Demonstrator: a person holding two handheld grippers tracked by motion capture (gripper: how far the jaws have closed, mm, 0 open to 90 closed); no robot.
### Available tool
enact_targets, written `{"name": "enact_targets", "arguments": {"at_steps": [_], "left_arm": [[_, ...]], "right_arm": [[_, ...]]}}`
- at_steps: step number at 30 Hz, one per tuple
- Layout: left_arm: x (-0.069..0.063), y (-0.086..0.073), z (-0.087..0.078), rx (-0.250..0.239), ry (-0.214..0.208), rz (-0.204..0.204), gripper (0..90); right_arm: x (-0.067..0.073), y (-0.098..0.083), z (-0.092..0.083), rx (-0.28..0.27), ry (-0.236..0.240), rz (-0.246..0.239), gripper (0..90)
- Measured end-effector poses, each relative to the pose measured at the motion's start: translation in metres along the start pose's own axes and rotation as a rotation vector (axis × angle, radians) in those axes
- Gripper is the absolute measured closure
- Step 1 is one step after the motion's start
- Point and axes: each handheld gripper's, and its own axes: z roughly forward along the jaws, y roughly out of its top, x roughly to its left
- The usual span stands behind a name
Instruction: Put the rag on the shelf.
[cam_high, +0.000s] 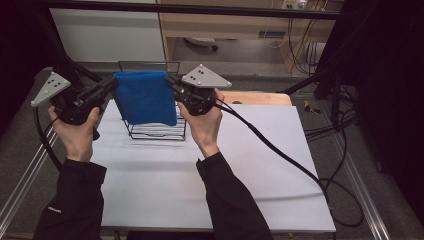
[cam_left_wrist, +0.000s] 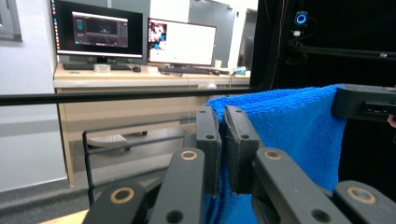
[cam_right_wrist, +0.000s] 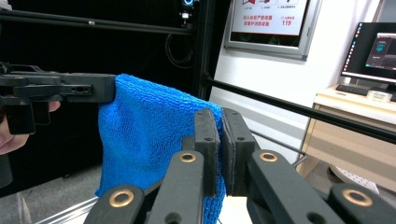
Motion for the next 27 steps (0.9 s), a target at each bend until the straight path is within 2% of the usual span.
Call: {"name": "enact_targets", "arguments": {"at_steps": [16, 27], "left_arm": [[0.005, 0.032, 0.008, -0.05, 0.025, 0.026, 84.9], [0.014, 0.051, 0.014, -0.069, 0.046, 0.031, 84.9]], "right_arm": [[-0.003, 0.031, 0.01, -0.036, -0.021, -0.035, 86.5], [-0.003, 0.05, 0.02, -0.047, -0.036, -0.087, 86.5]]}}
